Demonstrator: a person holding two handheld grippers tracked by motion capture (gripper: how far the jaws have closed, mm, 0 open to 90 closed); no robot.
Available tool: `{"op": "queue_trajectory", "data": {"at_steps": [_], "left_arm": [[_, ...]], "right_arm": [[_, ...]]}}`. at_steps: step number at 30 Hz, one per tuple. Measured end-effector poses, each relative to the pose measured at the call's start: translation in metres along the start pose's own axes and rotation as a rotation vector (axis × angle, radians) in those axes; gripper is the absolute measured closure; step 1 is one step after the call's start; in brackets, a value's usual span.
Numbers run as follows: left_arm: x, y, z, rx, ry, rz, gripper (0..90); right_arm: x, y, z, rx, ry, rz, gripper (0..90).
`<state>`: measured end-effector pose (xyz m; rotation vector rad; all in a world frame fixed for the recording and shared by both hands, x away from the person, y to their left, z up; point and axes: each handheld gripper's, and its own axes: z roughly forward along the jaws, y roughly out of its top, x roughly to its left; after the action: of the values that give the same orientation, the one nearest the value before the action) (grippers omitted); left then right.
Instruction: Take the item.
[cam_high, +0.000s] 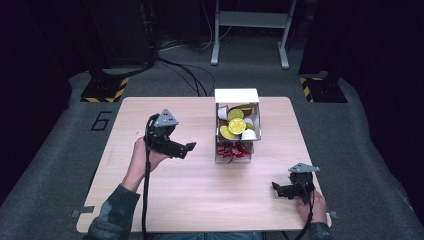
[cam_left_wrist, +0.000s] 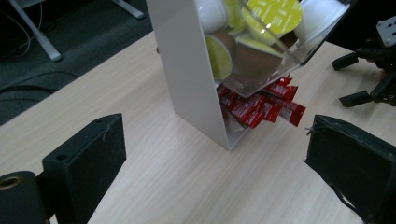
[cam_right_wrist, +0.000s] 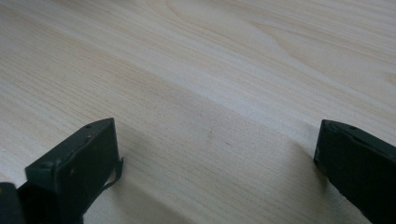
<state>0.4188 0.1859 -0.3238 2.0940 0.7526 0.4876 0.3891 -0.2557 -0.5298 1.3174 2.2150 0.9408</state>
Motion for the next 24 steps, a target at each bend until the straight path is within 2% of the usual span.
{"op": "queue_trajectory", "data": {"at_steps": [3, 5, 7, 11, 12, 22, 23, 24], "left_arm": [[-0.003, 0.011, 0.004, -0.016, 0.007, 0.016, 4.1], [-0.005, 0.021, 0.008, -0.013, -0.009, 0.038, 4.2], [-0.007, 0.024, 0.010, -0.017, -0.003, 0.043, 4.2], [-0.010, 0.034, 0.018, -0.027, -0.016, 0.059, 4.3], [-0.013, 0.039, 0.020, -0.023, -0.033, 0.075, 4.6], [-0.027, 0.063, 0.029, -0.056, -0.048, 0.127, 4.8], [-0.028, 0.065, 0.030, -0.054, -0.060, 0.125, 4.8], [-0.029, 0.068, 0.032, -0.052, -0.060, 0.141, 4.8]], "right_arm": [[0.000, 0.000, 0.000, 0.000, 0.000, 0.001, 0.0], [0.000, 0.000, 0.000, 0.000, 0.000, -0.001, 0.0], [0.000, 0.000, 0.000, 0.000, 0.000, 0.000, 0.0], [0.000, 0.000, 0.000, 0.000, 0.000, -0.001, 0.0], [0.000, 0.000, 0.000, 0.000, 0.000, 0.000, 0.0], [0.000, 0.000, 0.000, 0.000, 0.000, 0.000, 0.0], [0.000, 0.000, 0.000, 0.000, 0.000, 0.000, 0.0], [0.000, 0.000, 0.000, 0.000, 0.000, 0.000, 0.0]]}}
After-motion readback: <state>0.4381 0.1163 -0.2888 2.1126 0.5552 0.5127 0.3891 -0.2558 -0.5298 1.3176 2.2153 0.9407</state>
